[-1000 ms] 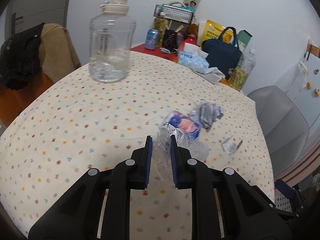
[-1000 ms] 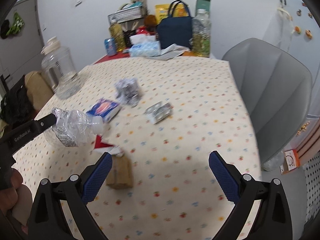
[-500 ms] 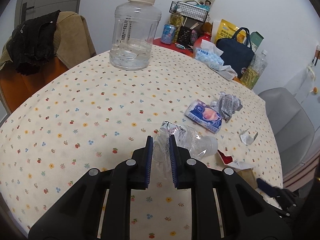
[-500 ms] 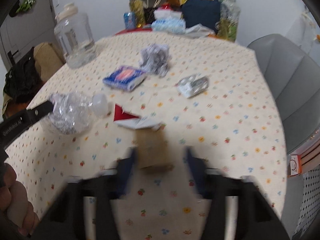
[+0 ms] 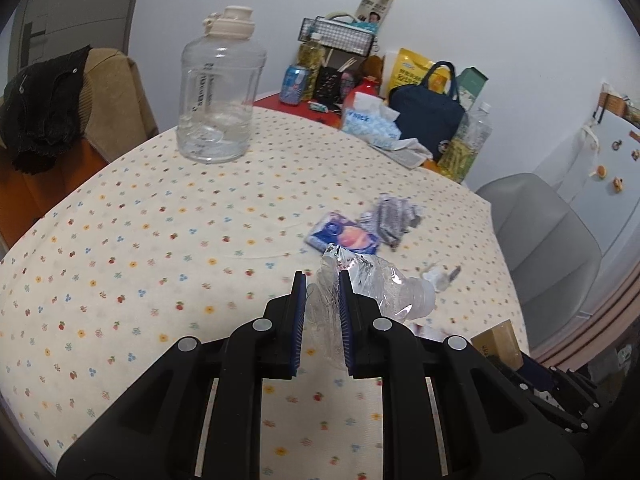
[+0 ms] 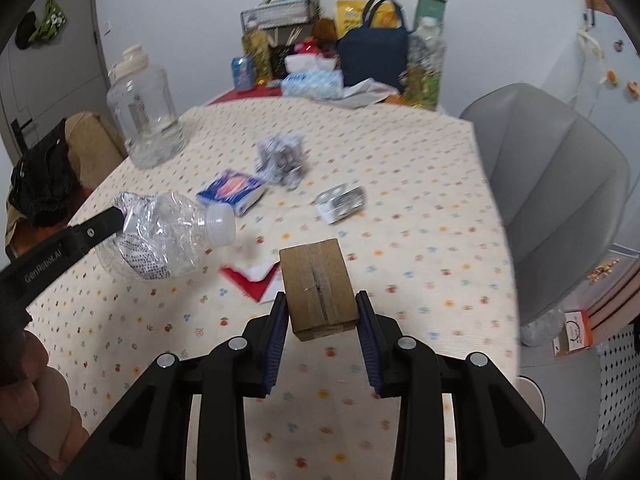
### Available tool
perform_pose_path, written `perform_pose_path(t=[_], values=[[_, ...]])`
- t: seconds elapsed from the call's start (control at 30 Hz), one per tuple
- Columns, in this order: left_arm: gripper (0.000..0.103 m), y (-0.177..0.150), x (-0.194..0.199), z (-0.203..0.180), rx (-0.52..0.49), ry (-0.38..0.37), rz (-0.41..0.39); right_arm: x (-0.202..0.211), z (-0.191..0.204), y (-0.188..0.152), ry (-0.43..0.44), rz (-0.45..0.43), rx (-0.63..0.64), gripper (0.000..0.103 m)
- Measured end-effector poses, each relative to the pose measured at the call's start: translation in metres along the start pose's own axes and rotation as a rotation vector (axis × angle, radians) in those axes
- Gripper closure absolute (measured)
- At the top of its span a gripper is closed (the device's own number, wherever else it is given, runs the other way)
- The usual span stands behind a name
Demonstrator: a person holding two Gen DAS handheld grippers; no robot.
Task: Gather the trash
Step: 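Carry the plastic bottle and cardboard box over to the beige bin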
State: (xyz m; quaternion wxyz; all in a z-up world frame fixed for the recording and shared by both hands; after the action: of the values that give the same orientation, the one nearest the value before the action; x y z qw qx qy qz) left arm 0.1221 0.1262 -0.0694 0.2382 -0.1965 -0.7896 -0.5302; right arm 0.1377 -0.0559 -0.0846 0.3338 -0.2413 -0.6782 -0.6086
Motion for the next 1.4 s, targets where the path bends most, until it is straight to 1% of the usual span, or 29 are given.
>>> perform_pose_path(t=[0.2, 0.4, 0.63, 0.87, 1.1, 1.4], values=[[0.087, 0.0, 0.01, -0.033, -0.056, -0.043, -0.014, 0.034, -0.027, 0.002, -0.038, -0.063, -0.041, 0.069], [0.087, -0.003, 0.016, -0.066, -0.105, -0.089, -0.017, 0.057, -0.054, -0.001, -0.072, -0.098, -0.088, 0.069], [0.087, -0.011, 0.018, -0.111, -0.174, -0.149, -0.004, 0.074, -0.09, -0.005, -0.121, -0.125, -0.149, 0.069], [0.087, -0.022, 0.013, -0.158, -0.242, -0.203, 0.02, 0.086, -0.138, -0.014, -0.179, -0.14, -0.228, 0.069], [0.087, -0.047, 0.0, -0.219, -0.336, -0.268, 0.069, 0.094, -0.196, -0.033, -0.248, -0.139, -0.328, 0.069], [0.087, -0.086, -0.015, -0.298, -0.454, -0.358, 0.14, 0.097, -0.272, -0.071, -0.338, -0.114, -0.466, 0.069]])
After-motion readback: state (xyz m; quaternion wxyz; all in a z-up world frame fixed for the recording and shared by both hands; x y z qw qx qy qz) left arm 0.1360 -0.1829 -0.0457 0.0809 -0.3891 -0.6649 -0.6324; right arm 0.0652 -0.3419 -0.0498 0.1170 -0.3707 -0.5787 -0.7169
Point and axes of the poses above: each gripper's, at about its wrist camera, not at the fingertips, and x roughly against the way its jaws point, z to its left, y to its top, the point moved 5 cm from there along -x, roughly the way its jaws point, and after that the axes turned 5 degrees about -y, right-handed, at the moved point
